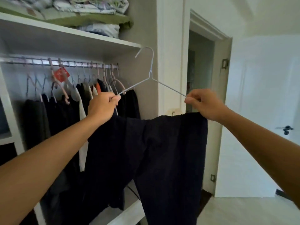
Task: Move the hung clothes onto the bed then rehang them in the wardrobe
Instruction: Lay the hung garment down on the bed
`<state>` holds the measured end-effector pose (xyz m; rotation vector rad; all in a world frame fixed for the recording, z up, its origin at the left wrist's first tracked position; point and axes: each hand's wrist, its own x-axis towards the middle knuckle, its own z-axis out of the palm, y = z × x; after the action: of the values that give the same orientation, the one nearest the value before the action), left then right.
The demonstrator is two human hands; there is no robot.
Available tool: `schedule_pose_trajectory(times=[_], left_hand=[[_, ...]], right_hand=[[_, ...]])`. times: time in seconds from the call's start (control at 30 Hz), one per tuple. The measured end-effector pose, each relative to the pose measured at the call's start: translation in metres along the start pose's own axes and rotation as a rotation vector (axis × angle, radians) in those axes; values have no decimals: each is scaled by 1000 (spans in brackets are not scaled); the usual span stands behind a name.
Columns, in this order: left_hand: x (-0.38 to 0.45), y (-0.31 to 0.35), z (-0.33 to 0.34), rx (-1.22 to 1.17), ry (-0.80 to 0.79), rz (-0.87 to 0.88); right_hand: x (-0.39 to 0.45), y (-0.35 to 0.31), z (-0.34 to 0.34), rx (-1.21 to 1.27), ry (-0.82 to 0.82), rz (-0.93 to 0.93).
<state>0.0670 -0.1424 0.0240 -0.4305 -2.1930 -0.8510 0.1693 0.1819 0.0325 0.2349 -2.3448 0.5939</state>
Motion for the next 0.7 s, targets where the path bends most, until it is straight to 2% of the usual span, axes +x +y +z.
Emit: schedule_pose_trajectory(times=[0.17,0.3,0.53,0.7], left_hand=[[-19,80,21,-240,-115,149],[-39,157,42,-450,-231,177],[-91,296,92,-576,-344,210],[-127,384,129,-702,-513,280]], right_hand=[[-51,32,-58,-74,42,124],[-98,57,-119,-104,111,171],[-186,95,-232,-91,249,320],[-251,117,-305,-188,293,420]])
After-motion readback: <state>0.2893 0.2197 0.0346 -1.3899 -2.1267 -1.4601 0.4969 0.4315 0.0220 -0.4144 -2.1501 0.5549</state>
